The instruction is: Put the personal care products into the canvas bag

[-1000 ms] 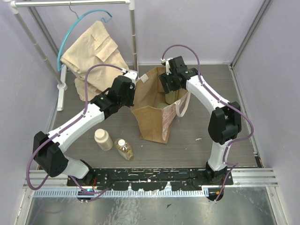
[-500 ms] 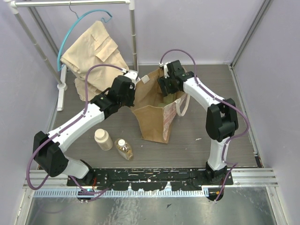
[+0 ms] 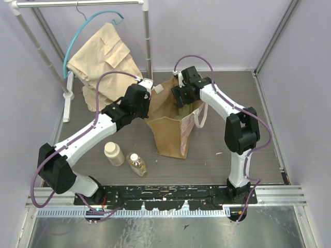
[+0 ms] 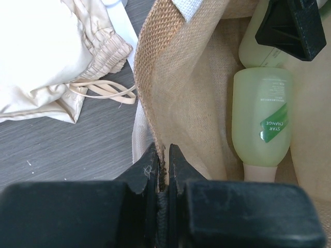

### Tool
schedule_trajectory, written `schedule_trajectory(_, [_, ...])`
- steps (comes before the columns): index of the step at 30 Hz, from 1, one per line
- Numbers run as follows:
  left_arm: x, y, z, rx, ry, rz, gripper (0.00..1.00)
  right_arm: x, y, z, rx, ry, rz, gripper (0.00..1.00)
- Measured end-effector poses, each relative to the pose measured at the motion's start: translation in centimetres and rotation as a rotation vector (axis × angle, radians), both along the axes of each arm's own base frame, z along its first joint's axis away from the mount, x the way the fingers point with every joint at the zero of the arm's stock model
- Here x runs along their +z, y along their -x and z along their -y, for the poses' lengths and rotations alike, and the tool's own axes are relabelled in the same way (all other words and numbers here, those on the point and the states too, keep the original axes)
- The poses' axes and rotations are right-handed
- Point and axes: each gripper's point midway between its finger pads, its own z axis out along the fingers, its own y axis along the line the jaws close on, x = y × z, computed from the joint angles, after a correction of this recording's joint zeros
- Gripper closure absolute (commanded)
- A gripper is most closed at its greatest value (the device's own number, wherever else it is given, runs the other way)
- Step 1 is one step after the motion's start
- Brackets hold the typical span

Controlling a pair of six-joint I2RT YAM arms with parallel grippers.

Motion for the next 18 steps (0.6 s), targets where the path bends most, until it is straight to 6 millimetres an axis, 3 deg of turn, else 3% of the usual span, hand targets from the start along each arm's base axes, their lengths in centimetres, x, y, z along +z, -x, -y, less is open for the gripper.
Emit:
schedule_trajectory(3, [0.0,0.0,0.0,0.0,-0.004,0.002,1.0,0.0,0.0,0.0,-0.003,0.001,0.0,0.35])
schedule_trajectory(8, [0.0,0.1,0.0,0.0,-0.007,0.002,1.0,0.1,-0.1,0.0,-0.023,0.002,0.01,0.07])
schedule_trajectory(11, [0.0,0.1,0.0,-0.001,-0.008,0.001,1.0,1.0,0.0,0.2,-0.033,0.006,0.029,0.0])
schedule_trajectory(18, [0.2,0.1,0.1,-0.004,-0.006,0.004,1.0,3.3,-0.3,1.1,-0.075,0.051,0.072,0.0])
